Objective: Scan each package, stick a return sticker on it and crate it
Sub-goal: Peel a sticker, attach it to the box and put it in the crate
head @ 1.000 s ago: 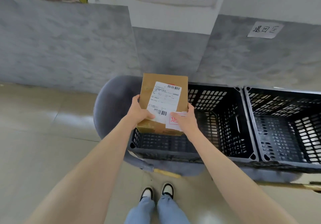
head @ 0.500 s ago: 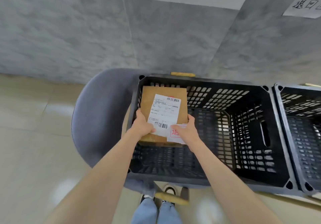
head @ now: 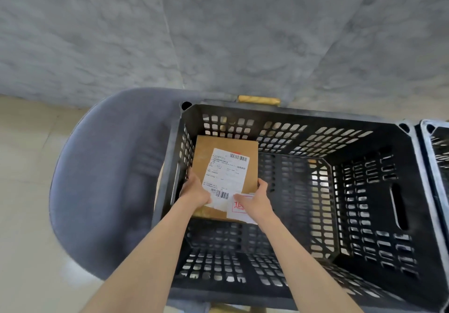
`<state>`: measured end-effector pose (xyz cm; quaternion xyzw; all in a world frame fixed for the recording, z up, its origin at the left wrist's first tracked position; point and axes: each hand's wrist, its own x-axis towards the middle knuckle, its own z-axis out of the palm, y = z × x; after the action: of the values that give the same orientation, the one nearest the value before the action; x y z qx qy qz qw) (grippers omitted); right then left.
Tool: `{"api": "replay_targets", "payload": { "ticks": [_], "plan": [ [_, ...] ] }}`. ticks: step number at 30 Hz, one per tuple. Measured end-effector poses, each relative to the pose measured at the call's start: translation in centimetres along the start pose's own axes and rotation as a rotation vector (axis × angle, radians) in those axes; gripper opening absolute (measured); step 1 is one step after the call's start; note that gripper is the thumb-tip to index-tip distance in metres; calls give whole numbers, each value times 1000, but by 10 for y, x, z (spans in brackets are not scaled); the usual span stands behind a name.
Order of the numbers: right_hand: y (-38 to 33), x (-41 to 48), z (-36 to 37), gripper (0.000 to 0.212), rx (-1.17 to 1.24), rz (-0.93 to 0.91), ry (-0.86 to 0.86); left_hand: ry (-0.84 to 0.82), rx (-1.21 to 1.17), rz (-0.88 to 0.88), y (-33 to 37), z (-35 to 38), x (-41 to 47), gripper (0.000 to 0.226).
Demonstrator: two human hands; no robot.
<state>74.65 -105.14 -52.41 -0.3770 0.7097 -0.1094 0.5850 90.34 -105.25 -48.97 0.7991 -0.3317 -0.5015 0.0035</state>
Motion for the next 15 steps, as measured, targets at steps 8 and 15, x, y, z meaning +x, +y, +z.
{"api": "replay_targets", "payload": {
  "ticks": [8,15],
  "plan": [
    [10,6,3,81,-77,18,-15,48,102,-33,-5,14,9,97],
    [0,0,0,98,-262,42,-29,148,248,65,-8,16,1,84]
  ]
}}
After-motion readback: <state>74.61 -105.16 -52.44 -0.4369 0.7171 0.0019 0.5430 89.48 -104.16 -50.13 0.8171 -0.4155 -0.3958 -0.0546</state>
